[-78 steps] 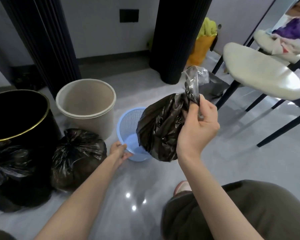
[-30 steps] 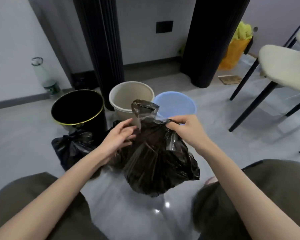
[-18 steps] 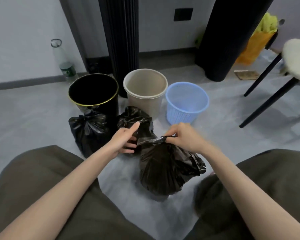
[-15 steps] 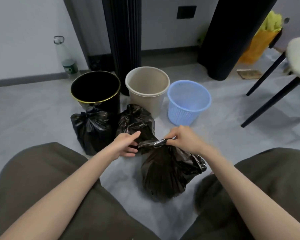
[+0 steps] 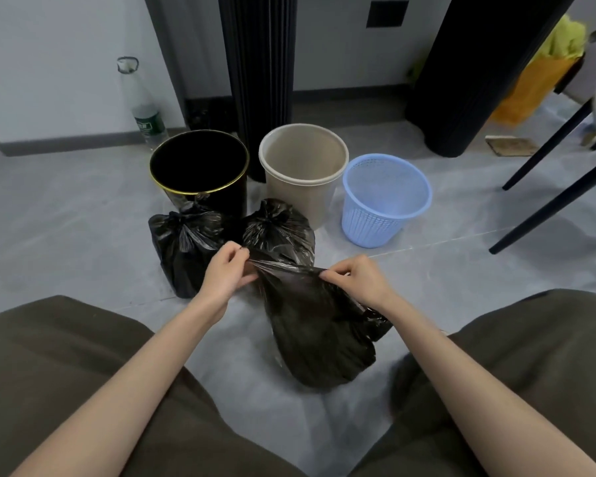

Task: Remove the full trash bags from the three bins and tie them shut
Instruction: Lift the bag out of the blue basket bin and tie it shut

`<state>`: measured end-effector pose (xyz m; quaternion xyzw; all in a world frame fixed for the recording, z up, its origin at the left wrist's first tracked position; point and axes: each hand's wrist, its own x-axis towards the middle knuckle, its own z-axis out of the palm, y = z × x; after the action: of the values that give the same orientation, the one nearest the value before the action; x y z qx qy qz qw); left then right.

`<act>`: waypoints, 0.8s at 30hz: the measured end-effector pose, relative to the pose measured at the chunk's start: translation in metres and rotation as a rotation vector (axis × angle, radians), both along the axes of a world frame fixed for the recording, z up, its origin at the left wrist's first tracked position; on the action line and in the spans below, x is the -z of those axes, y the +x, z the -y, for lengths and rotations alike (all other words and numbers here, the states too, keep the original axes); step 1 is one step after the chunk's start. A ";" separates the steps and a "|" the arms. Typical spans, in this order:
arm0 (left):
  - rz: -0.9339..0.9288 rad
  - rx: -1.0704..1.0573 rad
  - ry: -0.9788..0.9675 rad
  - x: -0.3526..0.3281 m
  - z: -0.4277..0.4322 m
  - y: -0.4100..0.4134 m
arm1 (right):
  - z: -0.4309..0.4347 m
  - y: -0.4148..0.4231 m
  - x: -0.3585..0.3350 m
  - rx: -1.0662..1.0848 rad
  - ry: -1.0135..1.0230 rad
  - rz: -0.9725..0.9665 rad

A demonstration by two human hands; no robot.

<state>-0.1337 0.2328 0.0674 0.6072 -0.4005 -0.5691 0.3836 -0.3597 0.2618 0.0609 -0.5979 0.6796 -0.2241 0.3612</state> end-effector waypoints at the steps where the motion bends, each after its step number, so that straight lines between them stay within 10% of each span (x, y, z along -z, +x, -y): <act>1: -0.060 -0.034 0.000 -0.002 0.001 0.002 | 0.001 0.003 0.001 0.015 0.004 0.023; 11: -0.147 -0.102 -0.041 -0.010 0.000 0.025 | 0.004 0.048 0.017 -0.259 -0.189 -0.025; 20: 0.102 -0.031 -0.034 0.002 -0.003 0.054 | -0.014 0.094 0.031 -0.553 0.219 -0.071; 24: 0.177 -0.072 -0.073 0.003 -0.003 0.061 | -0.020 0.100 0.028 -0.359 0.382 0.268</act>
<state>-0.0725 0.2359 0.0642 0.6547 -0.4313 -0.4841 0.3886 -0.2595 0.2820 0.0332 -0.5947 0.5390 -0.1016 0.5878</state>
